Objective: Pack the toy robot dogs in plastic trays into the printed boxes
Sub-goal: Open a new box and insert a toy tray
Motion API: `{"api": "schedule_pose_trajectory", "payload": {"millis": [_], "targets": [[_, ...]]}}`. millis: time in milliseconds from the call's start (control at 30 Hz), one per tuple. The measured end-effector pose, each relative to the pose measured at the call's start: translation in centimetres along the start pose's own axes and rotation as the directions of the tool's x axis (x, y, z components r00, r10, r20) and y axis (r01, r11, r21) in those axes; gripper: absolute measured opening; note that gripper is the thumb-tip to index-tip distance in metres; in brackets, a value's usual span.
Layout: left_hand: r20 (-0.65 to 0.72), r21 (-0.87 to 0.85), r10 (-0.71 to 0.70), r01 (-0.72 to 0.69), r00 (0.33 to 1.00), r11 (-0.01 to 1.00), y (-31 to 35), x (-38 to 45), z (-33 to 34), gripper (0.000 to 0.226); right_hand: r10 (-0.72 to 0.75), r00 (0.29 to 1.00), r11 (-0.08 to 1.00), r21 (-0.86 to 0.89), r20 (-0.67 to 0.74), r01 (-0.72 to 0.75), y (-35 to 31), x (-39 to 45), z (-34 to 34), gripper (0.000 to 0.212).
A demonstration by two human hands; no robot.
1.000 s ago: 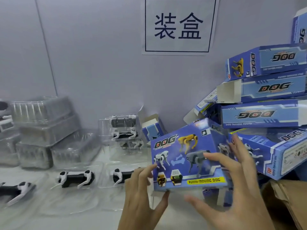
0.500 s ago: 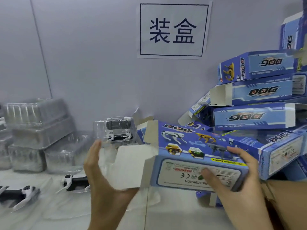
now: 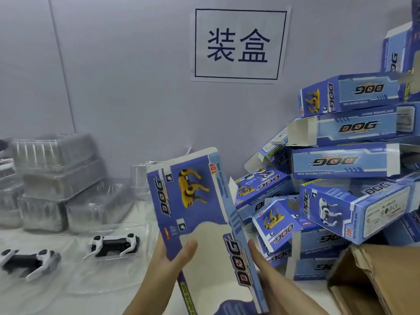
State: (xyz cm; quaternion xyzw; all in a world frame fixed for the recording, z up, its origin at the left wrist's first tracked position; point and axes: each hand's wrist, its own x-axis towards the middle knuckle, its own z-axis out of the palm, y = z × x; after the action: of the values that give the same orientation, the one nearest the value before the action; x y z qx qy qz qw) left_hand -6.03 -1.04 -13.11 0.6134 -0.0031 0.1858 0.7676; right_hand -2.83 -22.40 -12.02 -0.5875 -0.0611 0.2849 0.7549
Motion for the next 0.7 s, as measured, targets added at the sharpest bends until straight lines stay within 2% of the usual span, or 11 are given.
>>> {"api": "schedule_pose_trajectory", "payload": {"millis": [67,133,200,233,300,333,400,467,533,700], "targets": [[-0.011,-0.026,-0.032,0.031,0.999,0.999,0.3,-0.1,0.4,0.091,0.037,0.999,0.999,-0.013,-0.029,-0.037,-0.4,0.6,0.4,0.066],[-0.009,-0.02,-0.044,0.044,0.999,0.999,0.4,0.1,0.5,0.086,0.086,0.99,0.978,-0.18,-0.111,-0.105,-0.6,0.0,-0.8,0.049],[0.003,0.011,-0.03,0.03,1.0,0.999,0.6,0.1,0.6,0.088,0.035,0.982,0.894,-0.433,-0.188,-0.115,-1.4,-0.2,-2.1,0.047],[0.018,0.039,-0.016,0.015,1.0,0.999,0.6,0.0,0.6,0.091,-0.047,0.984,0.875,-0.482,-0.17,-0.041,-2.0,0.0,-3.0,0.052],[0.076,0.106,0.011,-0.019,0.997,0.994,0.3,-0.3,0.9,0.098,-0.241,0.967,0.867,-0.467,-0.083,0.175,-2.3,-0.5,-4.1,0.064],[0.106,0.131,0.02,-0.034,0.994,0.991,0.0,-0.5,1.2,0.099,-0.291,0.956,0.871,-0.426,-0.045,0.245,-2.2,-0.5,-4.0,0.069],[0.146,0.159,0.019,-0.043,0.989,0.986,-0.8,-0.8,1.7,0.099,-0.33,0.944,0.881,-0.351,0.028,0.318,-1.8,-0.8,-3.0,0.084],[0.157,0.152,0.02,-0.044,0.987,0.987,-1.6,-1.0,2.1,0.1,-0.387,0.922,0.85,-0.377,0.03,0.369,-0.6,-0.4,-2.9,0.099],[0.161,0.146,0.006,-0.03,0.987,0.989,-2.4,-1.2,2.3,0.109,-0.403,0.915,0.846,-0.393,-0.031,0.36,0.1,-0.5,-3.1,0.106],[0.236,0.194,0.032,-0.079,0.971,0.978,-3.6,-1.5,2.7,0.11,-0.274,0.957,0.91,-0.347,-0.091,0.227,-0.4,-1.1,-4.1,0.109]]}}
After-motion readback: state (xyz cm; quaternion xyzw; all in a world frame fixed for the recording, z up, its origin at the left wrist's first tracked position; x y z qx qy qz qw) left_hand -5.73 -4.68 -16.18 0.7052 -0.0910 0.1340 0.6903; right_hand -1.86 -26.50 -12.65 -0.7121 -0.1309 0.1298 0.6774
